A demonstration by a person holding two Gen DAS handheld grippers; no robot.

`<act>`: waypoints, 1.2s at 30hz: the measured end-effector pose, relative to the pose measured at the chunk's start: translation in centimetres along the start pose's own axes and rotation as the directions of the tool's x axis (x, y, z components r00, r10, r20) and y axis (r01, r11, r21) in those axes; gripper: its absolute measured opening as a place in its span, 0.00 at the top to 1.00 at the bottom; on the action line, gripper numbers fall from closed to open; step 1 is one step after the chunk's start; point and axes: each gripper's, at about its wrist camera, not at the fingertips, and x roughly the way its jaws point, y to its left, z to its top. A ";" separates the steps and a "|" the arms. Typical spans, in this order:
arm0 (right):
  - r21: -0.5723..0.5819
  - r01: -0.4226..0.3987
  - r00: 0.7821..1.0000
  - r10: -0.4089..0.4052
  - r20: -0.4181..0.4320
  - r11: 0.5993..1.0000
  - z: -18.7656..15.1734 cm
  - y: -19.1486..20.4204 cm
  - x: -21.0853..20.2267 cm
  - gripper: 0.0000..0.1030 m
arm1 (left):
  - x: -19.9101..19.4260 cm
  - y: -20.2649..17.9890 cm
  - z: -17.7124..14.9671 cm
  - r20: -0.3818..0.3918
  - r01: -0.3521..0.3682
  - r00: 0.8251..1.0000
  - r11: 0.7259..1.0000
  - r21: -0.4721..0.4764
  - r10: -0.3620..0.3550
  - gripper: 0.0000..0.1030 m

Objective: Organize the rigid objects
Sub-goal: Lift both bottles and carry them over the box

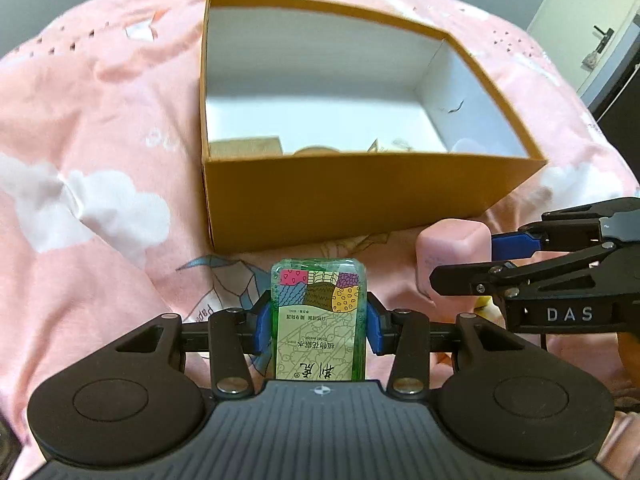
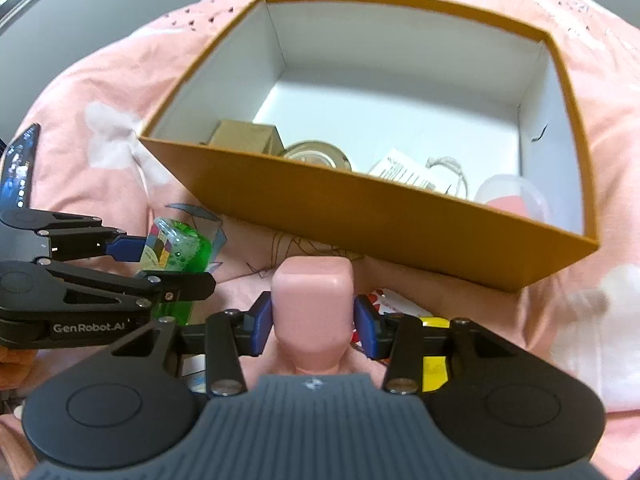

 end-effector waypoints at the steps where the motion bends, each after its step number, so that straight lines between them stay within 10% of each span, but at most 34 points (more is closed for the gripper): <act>1: 0.005 -0.004 1.000 0.004 0.011 1.000 0.0 0.0 -0.4 0.58 | -0.8 -0.2 0.1 0.011 0.001 1.000 1.000 0.003 -0.001 0.51; 18: -0.036 -0.006 0.972 0.014 0.233 0.999 3.0 0.5 -8.2 0.58 | -7.8 -2.6 4.9 0.243 0.037 0.969 0.998 0.047 -0.047 0.51; 27: 0.034 -0.030 0.955 0.019 0.296 0.999 8.2 -0.9 -7.6 0.58 | -5.6 -2.0 10.4 0.299 0.035 0.954 0.999 0.008 -0.036 0.51; 36: 0.156 -0.041 0.964 -0.002 0.267 0.987 13.1 -3.8 -2.8 0.58 | 0.7 -0.3 14.8 0.221 -0.046 0.973 0.997 -0.062 0.059 0.51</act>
